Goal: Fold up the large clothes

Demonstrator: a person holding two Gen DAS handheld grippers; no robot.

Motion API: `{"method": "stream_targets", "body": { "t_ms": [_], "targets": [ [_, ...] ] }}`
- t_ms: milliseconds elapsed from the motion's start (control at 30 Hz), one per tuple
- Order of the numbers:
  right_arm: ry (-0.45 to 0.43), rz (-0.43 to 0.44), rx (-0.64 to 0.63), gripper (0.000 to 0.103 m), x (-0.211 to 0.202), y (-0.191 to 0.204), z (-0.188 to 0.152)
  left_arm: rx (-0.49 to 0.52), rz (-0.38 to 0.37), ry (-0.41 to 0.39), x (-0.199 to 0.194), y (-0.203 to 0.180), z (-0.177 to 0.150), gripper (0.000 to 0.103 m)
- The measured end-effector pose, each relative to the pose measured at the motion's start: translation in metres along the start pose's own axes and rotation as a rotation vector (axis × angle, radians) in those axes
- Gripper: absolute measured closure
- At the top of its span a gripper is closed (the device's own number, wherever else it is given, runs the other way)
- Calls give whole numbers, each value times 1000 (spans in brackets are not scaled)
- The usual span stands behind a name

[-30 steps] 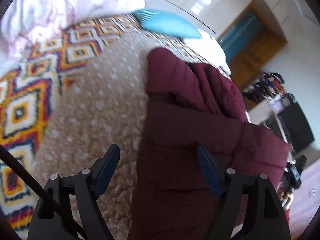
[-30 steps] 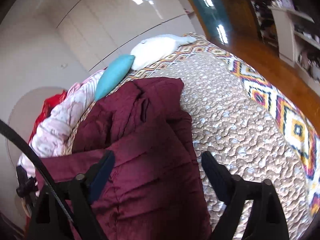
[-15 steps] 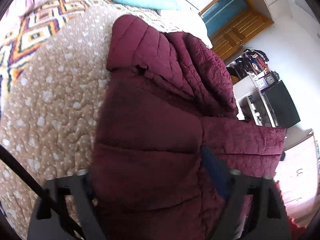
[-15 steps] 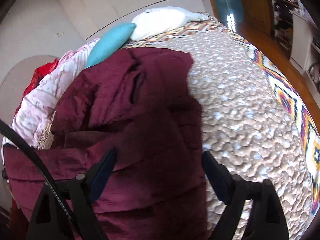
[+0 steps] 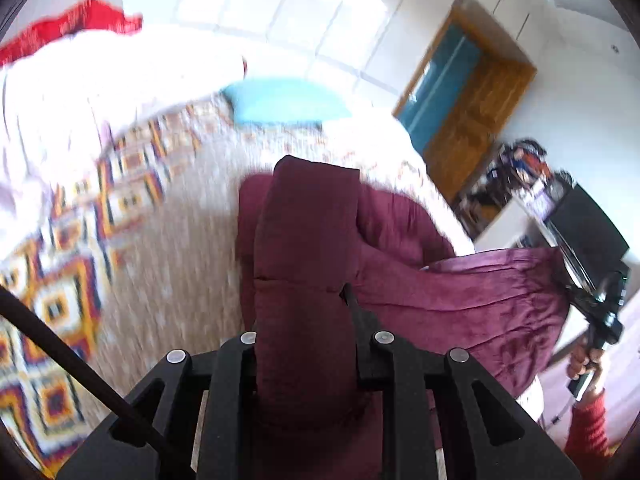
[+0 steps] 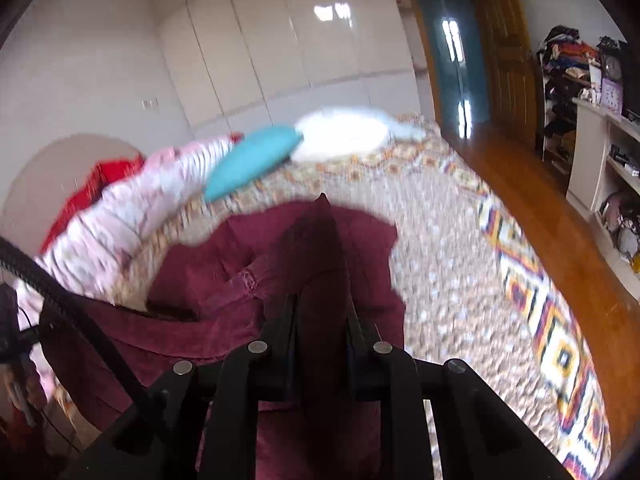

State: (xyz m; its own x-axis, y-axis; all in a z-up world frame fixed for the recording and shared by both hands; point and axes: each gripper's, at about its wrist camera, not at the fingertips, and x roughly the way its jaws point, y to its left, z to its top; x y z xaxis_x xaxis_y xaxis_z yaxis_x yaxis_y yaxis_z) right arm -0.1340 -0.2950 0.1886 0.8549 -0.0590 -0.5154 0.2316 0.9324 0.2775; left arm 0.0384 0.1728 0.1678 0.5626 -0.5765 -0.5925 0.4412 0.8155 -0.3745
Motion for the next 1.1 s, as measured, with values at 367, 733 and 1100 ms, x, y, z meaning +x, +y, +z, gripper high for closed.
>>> {"method": "stream_targets", "body": {
  "t_ms": [367,733,1100],
  "targets": [
    [-96,-101,98,83,72,-11,141,22,196,-55,99,-40,171,80],
    [91,-266,167,83,267,-52,123,29,405,124,309,21,161,73],
    [208,-295,380,27,343,-118,67,-134,363,183,347,80,127,32]
  ]
}}
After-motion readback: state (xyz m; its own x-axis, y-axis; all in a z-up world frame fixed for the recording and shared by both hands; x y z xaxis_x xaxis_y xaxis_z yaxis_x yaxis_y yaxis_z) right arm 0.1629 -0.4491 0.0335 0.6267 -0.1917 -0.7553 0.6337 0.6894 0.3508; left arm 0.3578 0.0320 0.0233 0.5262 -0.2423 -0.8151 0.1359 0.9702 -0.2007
